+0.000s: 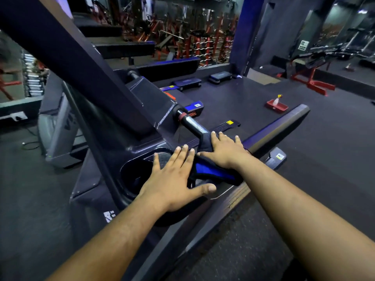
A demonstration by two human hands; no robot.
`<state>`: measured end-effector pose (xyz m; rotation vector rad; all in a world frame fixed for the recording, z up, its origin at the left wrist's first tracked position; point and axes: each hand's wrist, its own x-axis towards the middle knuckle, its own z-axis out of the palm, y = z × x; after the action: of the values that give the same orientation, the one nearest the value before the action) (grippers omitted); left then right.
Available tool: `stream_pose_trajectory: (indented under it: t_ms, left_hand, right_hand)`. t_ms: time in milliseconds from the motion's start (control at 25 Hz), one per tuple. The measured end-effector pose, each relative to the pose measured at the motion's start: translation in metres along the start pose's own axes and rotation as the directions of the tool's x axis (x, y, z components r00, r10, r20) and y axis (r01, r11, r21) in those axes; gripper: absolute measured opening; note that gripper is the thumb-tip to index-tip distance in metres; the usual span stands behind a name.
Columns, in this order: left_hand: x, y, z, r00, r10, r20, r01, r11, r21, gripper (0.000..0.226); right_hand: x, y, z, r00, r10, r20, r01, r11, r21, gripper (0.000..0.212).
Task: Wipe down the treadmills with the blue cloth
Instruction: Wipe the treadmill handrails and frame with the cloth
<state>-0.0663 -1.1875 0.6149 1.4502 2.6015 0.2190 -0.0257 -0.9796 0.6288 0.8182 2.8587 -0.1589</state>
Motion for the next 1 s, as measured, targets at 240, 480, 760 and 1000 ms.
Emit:
stream_pose_trajectory:
  t_ms: [240, 480, 760, 1000]
  left_hand:
    - [0.011, 0.007, -0.003, 0.980, -0.200, 0.016, 0.201, 0.979, -0.038, 0.114]
    - [0.020, 0.016, -0.003, 0.966, -0.258, 0.023, 0.258, 0.966, 0.003, 0.112]
    - [0.018, 0.016, -0.003, 0.964, -0.265, 0.009, 0.265, 0.964, -0.001, 0.114]
    - [0.022, 0.014, 0.000, 0.963, -0.271, -0.009, 0.271, 0.962, -0.028, 0.117]
  right_hand:
    - [0.053, 0.007, -0.008, 0.984, -0.138, 0.110, 0.134, 0.990, 0.039, 0.104]
    - [0.037, 0.044, -0.015, 0.668, -0.595, -0.447, 0.604, 0.784, -0.142, 0.075]
    - [0.028, 0.037, -0.004, 0.974, -0.226, 0.001, 0.226, 0.973, 0.045, 0.094]
    - [0.088, -0.016, -0.002, 0.956, -0.263, -0.132, 0.271, 0.962, 0.040, 0.095]
